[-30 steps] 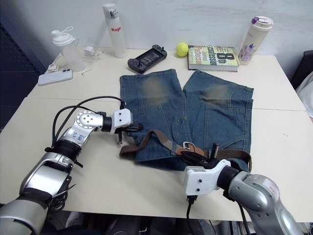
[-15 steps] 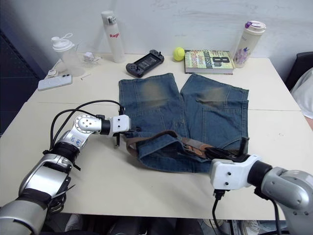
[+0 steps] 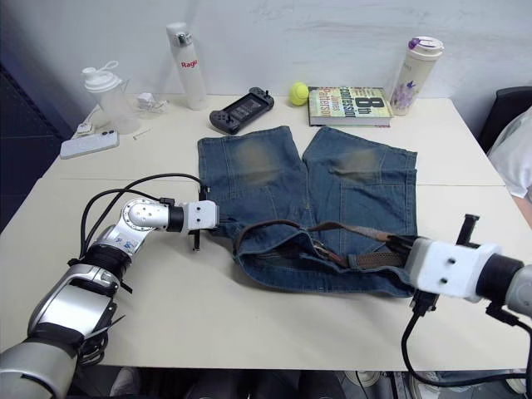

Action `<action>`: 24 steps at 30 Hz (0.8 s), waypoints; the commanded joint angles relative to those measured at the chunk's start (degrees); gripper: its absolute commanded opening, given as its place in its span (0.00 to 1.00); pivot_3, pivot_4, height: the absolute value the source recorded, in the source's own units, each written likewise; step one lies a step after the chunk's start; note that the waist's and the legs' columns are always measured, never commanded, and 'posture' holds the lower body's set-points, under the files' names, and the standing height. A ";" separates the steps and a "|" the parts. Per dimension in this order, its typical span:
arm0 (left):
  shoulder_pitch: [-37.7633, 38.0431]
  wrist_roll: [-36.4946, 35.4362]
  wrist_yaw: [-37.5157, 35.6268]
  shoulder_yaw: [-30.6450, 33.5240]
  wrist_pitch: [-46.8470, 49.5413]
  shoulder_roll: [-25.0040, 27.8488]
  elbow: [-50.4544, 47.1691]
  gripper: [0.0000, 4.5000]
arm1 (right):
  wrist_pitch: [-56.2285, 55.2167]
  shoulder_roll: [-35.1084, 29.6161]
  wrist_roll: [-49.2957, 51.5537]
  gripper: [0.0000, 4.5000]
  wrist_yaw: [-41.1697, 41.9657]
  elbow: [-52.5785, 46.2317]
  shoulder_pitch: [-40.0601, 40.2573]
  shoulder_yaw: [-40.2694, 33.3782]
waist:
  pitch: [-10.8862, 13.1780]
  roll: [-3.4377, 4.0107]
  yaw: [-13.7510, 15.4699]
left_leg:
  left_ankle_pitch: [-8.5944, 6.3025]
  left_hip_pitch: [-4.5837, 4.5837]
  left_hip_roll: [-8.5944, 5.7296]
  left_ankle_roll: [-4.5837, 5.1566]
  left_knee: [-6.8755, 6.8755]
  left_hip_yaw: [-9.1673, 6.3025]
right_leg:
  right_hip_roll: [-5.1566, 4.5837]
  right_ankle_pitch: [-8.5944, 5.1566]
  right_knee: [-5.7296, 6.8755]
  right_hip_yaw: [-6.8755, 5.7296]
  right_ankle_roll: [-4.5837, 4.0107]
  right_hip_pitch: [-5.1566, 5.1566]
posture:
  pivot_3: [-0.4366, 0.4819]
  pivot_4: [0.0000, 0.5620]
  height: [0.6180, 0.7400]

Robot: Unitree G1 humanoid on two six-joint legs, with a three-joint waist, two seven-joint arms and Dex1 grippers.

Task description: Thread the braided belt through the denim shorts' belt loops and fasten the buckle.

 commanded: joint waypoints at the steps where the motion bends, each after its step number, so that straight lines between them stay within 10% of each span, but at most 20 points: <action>1: 4.90 6.48 -1.61 -3.92 0.93 0.62 4.79 0.01 | 4.91 -1.25 3.92 0.00 -0.78 1.01 -2.07 -5.65 | -0.01 0.01 0.05 | 0.00 0.00 0.00 0.00 0.00 -0.01 | 0.00 0.00 0.00 0.00 0.00 0.00 | 0.48 0.27 1.00; 19: 8.64 -0.79 -1.14 3.15 -2.10 1.19 -3.51 0.01 | 18.35 -0.67 10.04 0.00 -12.52 -11.98 -13.72 13.36 | -0.10 0.15 -0.39 | -0.07 -0.26 0.10 -0.04 -0.03 0.01 | 0.01 -0.02 -0.04 0.07 -0.04 -0.31 | 0.48 0.27 1.00; 24: 12.57 -7.15 -2.12 8.62 3.87 1.95 -15.06 0.48 | 18.04 -1.55 9.94 0.00 -12.66 -12.04 -20.36 21.99 | -0.02 0.08 -0.29 | -0.06 -0.38 0.09 -0.04 0.00 0.00 | 0.01 -0.02 0.03 0.07 -0.04 -0.43 | 0.48 0.27 1.00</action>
